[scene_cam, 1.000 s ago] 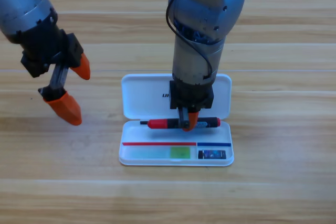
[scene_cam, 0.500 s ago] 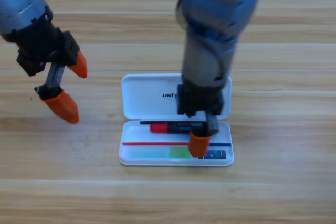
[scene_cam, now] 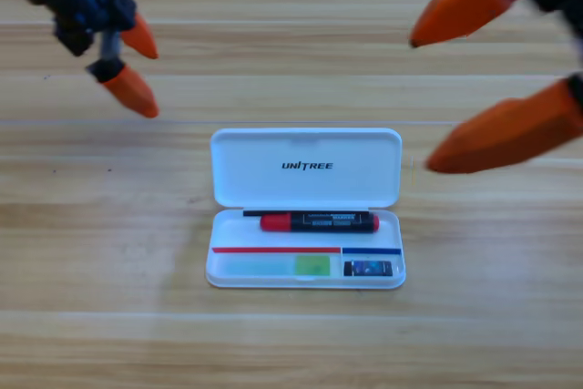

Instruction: Clean up eraser and pencils

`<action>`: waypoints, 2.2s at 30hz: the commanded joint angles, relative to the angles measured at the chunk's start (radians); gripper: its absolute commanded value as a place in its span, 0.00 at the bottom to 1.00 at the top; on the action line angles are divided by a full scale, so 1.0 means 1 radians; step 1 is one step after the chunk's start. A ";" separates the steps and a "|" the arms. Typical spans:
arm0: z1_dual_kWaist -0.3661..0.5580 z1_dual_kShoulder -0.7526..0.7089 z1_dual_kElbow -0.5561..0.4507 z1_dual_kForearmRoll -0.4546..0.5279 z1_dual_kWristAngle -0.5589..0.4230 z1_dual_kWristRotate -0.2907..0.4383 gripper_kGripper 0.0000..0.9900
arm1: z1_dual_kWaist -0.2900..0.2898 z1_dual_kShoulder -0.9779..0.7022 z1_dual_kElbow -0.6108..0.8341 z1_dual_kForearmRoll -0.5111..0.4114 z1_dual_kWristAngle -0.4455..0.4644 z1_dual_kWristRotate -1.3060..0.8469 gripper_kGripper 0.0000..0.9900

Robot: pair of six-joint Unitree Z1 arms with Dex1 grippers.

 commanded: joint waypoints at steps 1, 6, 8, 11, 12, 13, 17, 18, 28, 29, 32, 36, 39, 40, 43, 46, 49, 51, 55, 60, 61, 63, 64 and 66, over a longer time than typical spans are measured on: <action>0.049 0.243 -0.070 0.014 -0.044 0.013 0.94 | -0.034 -0.080 0.086 -0.015 0.116 0.023 0.96; 0.049 0.358 -0.219 0.072 -0.079 0.002 0.85 | -0.034 -0.080 0.108 -0.016 0.215 0.026 0.97; 0.054 0.418 -0.331 0.139 -0.079 0.004 0.81 | -0.034 -0.083 0.108 -0.016 0.217 0.032 0.97; 0.068 0.458 -0.410 0.184 -0.078 0.013 0.71 | -0.034 -0.083 0.112 -0.031 0.215 0.035 0.97; 0.072 0.461 -0.421 0.189 -0.078 0.019 0.65 | -0.034 -0.082 0.114 -0.033 0.215 0.035 0.97; 0.077 0.459 -0.427 0.192 -0.078 0.024 0.59 | -0.034 -0.083 0.115 -0.034 0.215 0.037 0.97; 0.083 0.461 -0.458 0.201 -0.083 0.035 0.21 | -0.034 -0.089 0.123 -0.039 0.217 0.038 0.98; 0.083 0.459 -0.462 0.201 -0.090 0.035 0.03 | -0.034 -0.092 0.129 -0.041 0.217 0.038 0.98; 0.054 0.471 -0.459 0.212 -0.187 0.076 0.00 | -0.034 -0.091 0.131 -0.044 0.238 0.046 0.98; 0.043 0.479 -0.459 0.212 -0.193 0.076 0.00 | -0.034 -0.089 0.131 -0.044 0.238 0.046 0.98; 0.019 0.491 -0.461 0.224 -0.233 0.078 0.00 | -0.034 -0.086 0.131 -0.045 0.238 0.049 0.98; -0.024 0.490 -0.444 0.250 -0.279 0.085 0.00 | -0.034 -0.086 0.131 -0.047 0.238 0.052 0.98; -0.055 0.479 -0.418 0.250 -0.290 0.085 0.00 | -0.034 -0.085 0.131 -0.048 0.238 0.054 0.98; -0.064 0.476 -0.410 0.250 -0.293 0.087 0.00 | -0.034 -0.085 0.132 -0.048 0.238 0.054 0.98; -0.096 0.473 -0.383 0.250 -0.302 0.094 0.00 | -0.034 -0.085 0.134 -0.050 0.238 0.054 0.98; -0.113 0.468 -0.366 0.250 -0.316 0.096 0.00 | -0.034 -0.083 0.134 -0.051 0.238 0.054 0.98; -0.120 0.462 -0.350 0.250 -0.317 0.096 0.00 | -0.034 -0.082 0.134 -0.053 0.238 0.057 0.98; -0.121 0.456 -0.340 0.250 -0.319 0.098 0.00 | -0.034 -0.082 0.134 -0.054 0.238 0.058 0.98; -0.120 0.439 -0.318 0.250 -0.320 0.105 0.00 | -0.034 -0.082 0.134 -0.054 0.240 0.061 0.98; -0.120 0.424 -0.294 0.250 -0.320 0.108 0.00 | -0.034 -0.082 0.134 -0.057 0.241 0.066 0.98; -0.120 0.421 -0.289 0.250 -0.322 0.110 0.00 | -0.034 -0.082 0.134 -0.057 0.241 0.066 0.98; -0.121 0.412 -0.280 0.250 -0.322 0.110 0.00 | -0.034 -0.082 0.134 -0.057 0.241 0.067 0.98; -0.121 0.405 -0.274 0.250 -0.325 0.110 0.00 | -0.034 -0.082 0.134 -0.057 0.243 0.067 0.98; -0.124 0.390 -0.263 0.250 -0.325 0.110 0.00 | -0.034 -0.082 0.134 -0.057 0.241 0.067 0.98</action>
